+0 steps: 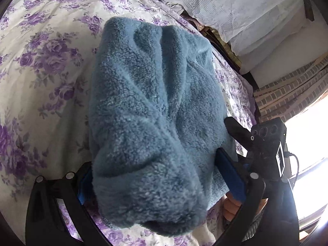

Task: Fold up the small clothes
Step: 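Close the right tool on the end of the folded blue jacket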

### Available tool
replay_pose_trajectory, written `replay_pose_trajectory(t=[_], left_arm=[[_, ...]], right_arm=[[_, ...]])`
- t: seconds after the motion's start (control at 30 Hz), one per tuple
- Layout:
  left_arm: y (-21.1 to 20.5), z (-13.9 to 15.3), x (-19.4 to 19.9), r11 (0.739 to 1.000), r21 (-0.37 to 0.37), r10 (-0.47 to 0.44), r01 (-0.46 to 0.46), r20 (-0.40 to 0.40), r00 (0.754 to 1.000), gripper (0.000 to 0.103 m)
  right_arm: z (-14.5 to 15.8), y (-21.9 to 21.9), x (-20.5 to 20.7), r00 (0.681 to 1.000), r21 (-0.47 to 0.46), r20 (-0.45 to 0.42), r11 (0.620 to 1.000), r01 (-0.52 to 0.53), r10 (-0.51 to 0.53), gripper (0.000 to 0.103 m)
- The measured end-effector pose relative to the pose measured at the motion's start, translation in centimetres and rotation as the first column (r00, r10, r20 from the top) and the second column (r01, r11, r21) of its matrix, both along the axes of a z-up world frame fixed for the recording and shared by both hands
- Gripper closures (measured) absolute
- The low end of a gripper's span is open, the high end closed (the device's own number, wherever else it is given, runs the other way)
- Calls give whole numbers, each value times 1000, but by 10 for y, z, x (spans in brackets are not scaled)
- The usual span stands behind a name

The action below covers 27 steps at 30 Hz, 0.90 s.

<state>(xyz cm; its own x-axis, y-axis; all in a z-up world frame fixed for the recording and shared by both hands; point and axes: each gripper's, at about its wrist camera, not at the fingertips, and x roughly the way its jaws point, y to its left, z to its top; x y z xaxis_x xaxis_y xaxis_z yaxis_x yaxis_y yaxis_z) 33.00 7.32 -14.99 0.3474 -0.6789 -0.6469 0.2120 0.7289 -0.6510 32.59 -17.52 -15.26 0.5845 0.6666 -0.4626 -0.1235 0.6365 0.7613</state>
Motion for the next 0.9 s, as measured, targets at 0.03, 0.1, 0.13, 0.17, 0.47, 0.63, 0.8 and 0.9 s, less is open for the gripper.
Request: replay_pose_trajectory(t=[0.03, 0.1, 0.13, 0.17, 0.47, 0.63, 0.8, 0.9], left_arm=[[-2, 0, 0, 1000, 2, -6, 6, 3, 1000, 5], [-2, -1, 1, 1000, 5, -7, 7, 3, 1000, 5], [-1, -2, 1, 1000, -3, -7, 7, 0, 1000, 5], [0, -2, 2, 1000, -9, -7, 7, -3, 1000, 5], [-4, -1, 0, 999, 37, 11, -12, 26, 1000, 9], [-2, 1, -3, 999, 34, 18, -20, 46, 999, 20], [-4, 10, -14, 997, 72, 32, -39, 107, 994, 25], [-8, 17, -23, 994, 99, 42, -57, 144, 989, 25]], right_arm=[[0, 1, 2, 1000, -1, 1, 1000, 1, -1, 21], [0, 2, 7, 1000, 4, -2, 1000, 4, -4, 21], [-1, 3, 9, 1000, 5, -3, 1000, 4, -4, 21], [-1, 4, 12, 1000, 6, -3, 1000, 3, -3, 21], [-2, 7, 17, 1000, -57, 31, 998, 6, -4, 31], [1, 9, 13, 997, -101, 78, 995, 10, -2, 36], [6, 8, 7, 994, -118, 108, 993, 19, -6, 39], [9, 5, 0, 992, -126, 123, 992, 27, -11, 40]])
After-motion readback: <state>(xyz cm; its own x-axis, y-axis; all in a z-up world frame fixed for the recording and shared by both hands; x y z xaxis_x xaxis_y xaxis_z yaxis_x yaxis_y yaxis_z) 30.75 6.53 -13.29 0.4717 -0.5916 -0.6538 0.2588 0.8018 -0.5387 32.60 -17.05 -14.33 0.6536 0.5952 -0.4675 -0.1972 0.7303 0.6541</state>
